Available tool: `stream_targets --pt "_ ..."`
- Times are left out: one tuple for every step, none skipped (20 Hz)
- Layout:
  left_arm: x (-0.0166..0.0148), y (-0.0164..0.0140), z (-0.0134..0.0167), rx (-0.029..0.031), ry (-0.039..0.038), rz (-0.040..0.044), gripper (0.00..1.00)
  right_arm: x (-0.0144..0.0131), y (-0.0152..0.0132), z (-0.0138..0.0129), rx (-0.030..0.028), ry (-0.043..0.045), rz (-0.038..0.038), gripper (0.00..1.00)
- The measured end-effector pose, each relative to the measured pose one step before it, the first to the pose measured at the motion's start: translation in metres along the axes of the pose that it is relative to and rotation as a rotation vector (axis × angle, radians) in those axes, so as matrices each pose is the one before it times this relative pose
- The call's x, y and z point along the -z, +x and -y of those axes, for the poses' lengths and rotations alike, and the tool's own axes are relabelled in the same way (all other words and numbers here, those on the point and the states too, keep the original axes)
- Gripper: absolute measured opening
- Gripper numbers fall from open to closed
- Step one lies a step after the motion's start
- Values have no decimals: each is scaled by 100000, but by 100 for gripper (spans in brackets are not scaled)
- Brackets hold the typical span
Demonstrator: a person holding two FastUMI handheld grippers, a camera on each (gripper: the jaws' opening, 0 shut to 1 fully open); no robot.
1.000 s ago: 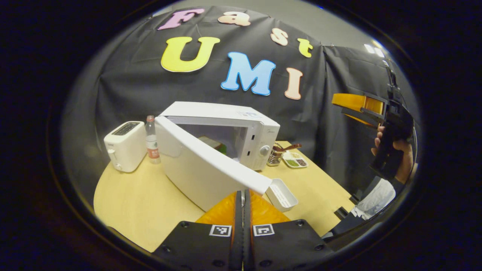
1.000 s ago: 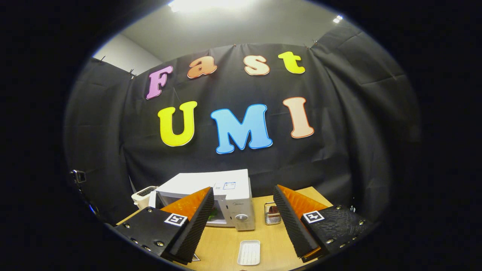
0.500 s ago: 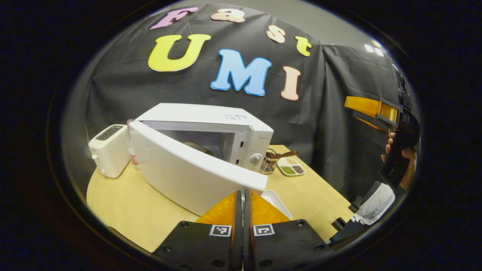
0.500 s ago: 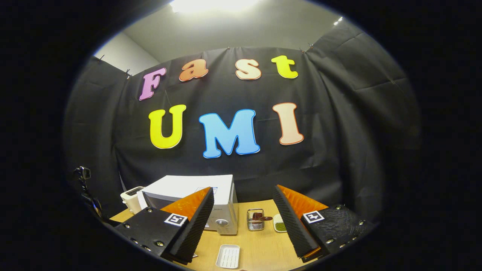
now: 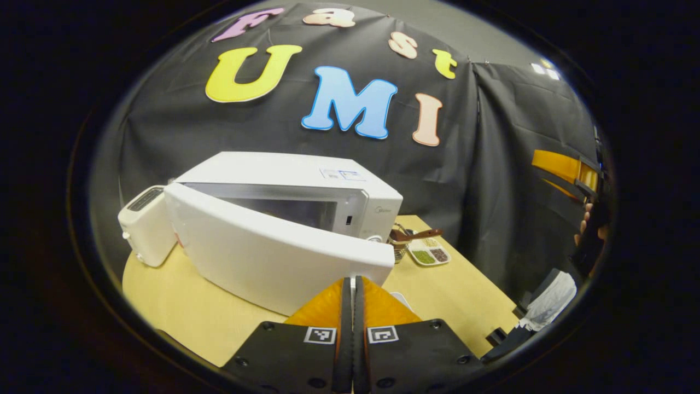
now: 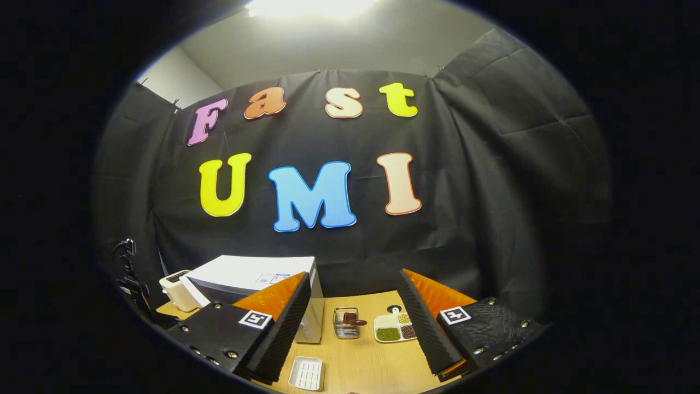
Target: Open the microwave oven with the left hand, put the food in, and close the microwave oven.
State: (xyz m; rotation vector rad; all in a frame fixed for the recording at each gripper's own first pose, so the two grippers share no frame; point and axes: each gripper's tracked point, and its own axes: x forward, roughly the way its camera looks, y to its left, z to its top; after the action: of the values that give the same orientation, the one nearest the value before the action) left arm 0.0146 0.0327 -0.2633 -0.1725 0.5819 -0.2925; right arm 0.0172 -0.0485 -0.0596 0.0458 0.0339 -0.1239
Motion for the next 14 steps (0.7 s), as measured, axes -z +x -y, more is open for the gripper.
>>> stream_targets --pt "-300 525 -70 -385 919 -48 7 -74 163 446 667 183 22 96" --pt "-208 587 -169 -321 951 -353 7 -102 136 379 609 50 220 96" --pt "-235 539 200 427 -28 -37 7 -9 80 327 367 -188 136 96" --pt "-436 466 85 30 203 567 7 -17 199 185 107 -450 -96 96" --pt "-192 669 6 70 23 -185 7 60 96 154 -17 -459 -176 96" --pt "-213 459 0 -183 -171 85 7 -73 92 186 16 -270 -57 96" --pt "-239 503 56 -225 -225 -20 7 -31 196 179 -3 -90 46 96" --pt "-166 476 14 -306 -222 9 7 16 150 160 62 -165 -150 96" --pt "-173 433 14 -359 -312 22 7 93 157 194 42 -44 -230 96" --pt "-155 358 -2 -344 -355 -49 7 -10 180 122 113 89 -146 96" --pt "-168 491 -59 -308 -322 -71 7 67 162 210 246 251 -216 96" --pt "-182 97 -71 -169 -248 -109 7 82 148 103 207 359 -343 96" --pt "-85 318 47 -80 -285 -256 7 126 190 176 196 346 -161 96" --pt "-147 300 -11 -57 -505 -250 7 65 159 101 185 197 -288 96"
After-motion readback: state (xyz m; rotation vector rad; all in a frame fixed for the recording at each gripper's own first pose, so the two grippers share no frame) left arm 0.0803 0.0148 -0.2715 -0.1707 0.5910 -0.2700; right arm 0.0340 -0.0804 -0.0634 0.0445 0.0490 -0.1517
